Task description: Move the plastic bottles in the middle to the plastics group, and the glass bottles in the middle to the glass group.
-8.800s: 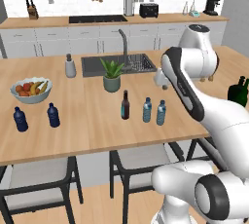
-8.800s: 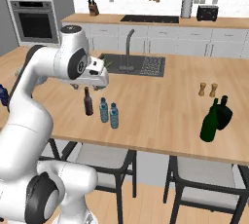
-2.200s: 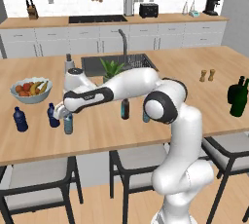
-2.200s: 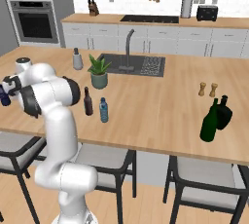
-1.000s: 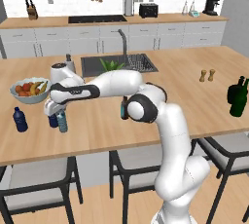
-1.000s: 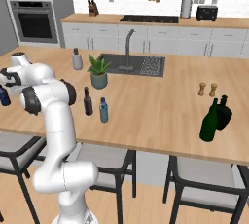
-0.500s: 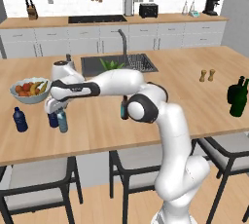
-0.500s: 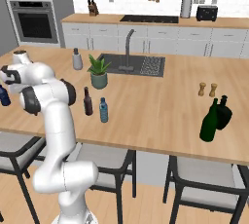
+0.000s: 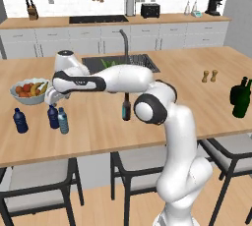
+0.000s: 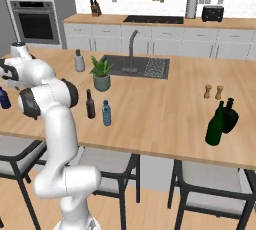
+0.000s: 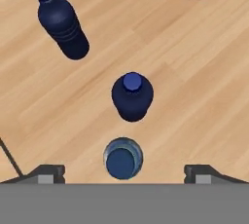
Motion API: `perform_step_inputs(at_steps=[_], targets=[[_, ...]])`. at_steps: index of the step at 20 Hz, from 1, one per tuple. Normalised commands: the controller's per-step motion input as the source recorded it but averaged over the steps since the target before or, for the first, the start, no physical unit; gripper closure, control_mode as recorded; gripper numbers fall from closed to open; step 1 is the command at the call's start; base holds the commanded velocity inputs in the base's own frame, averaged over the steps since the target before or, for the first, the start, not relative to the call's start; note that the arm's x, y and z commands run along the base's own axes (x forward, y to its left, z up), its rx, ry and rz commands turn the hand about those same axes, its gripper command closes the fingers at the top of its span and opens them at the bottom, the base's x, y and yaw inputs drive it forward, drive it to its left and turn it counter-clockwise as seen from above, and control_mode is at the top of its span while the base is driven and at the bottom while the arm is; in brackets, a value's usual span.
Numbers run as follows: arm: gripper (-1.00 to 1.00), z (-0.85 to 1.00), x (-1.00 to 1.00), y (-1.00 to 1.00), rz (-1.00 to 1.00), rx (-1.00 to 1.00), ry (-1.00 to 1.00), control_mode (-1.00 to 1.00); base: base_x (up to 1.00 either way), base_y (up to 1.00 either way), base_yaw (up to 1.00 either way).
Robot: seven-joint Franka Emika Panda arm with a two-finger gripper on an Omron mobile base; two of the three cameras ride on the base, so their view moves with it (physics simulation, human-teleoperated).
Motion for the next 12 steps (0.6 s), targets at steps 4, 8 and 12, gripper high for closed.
perform_step_inputs(at_steps=[4, 8, 12], targets=[[-1.0, 0.46, -0.2, -0.64, 0.0, 0.0, -0.29, -1.0, 0.0, 0.0, 0.0], [-1.0, 0.07, -0.35, -0.89, -0.09, 0.0, -0.1, -1.0, 0.0, 0.0, 0.0], [-1.0, 0.0, -0.47, -1.0, -0.08, 0.0, -0.01, -1.0, 0.0, 0.0, 0.0]])
